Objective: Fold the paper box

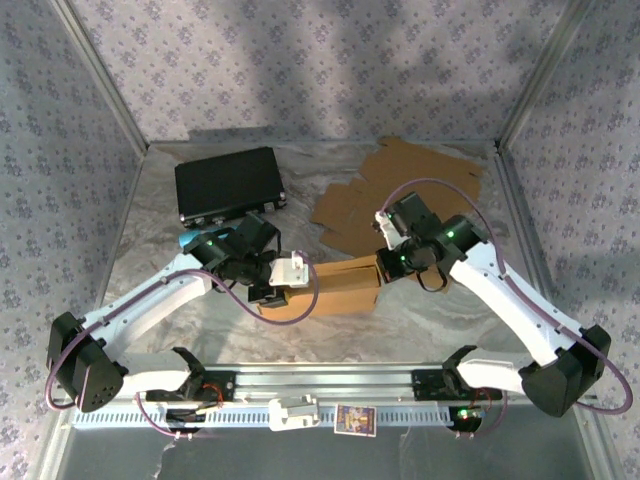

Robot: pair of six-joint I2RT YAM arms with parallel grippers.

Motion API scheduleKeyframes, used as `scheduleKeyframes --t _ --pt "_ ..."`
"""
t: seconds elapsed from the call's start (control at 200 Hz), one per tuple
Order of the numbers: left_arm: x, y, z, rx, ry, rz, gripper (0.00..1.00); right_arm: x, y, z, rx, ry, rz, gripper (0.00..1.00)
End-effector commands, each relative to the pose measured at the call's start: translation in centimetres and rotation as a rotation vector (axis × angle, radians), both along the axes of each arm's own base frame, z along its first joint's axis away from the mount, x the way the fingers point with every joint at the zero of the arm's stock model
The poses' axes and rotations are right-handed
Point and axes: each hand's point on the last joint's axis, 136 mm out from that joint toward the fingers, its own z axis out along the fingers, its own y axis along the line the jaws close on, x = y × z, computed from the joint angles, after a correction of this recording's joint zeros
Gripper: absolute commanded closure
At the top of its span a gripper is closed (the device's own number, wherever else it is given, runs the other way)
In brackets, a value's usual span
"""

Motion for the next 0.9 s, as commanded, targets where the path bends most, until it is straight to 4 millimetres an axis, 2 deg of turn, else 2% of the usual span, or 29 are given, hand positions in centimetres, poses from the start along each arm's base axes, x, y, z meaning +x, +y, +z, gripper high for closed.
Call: scheduleKeyframes --t 0.0,0.17,0.33,0.505,0.6,0.615,0.655,0.894 --pt "-0.1 -0.2 0.1 -0.007 -0.001 0.002 0.48 0.1 -0.3 0.9 0.010 0.012 -0.122 1.00" --pt "0.3 -0.3 0.1 -0.010 -0.001 0.039 0.49 -0.4 0.5 0.7 0.064 0.056 -0.186 1.00" --pt "0.4 -0.3 0.2 -0.011 0.001 0.050 0.48 -0.1 1.1 1.1 0.109 0.081 -0.236 1.00" --pt "0.5 -0.3 0.1 -0.013 0.001 0.061 0.49 -0.3 1.1 0.4 0.095 0.085 -0.237 1.00" --pt "0.6 -0.3 0.1 -0.017 0.003 0.075 0.49 -0.5 0.9 0.2 0.091 0.065 -0.234 1.00" --pt "0.7 -0.3 0.2 -0.019 0.001 0.078 0.49 -0.9 0.6 -0.8 0.073 0.078 -0.232 1.00" --pt "0.7 -0.4 0.1 -0.023 0.004 0.085 0.48 -1.1 0.4 -1.4 0.065 0.070 -0.228 1.00" --pt "1.1 -0.6 0.8 -0.062 0.004 0.140 0.41 -0.7 -0.7 -2.1 0.023 -0.043 -0.221 1.00"
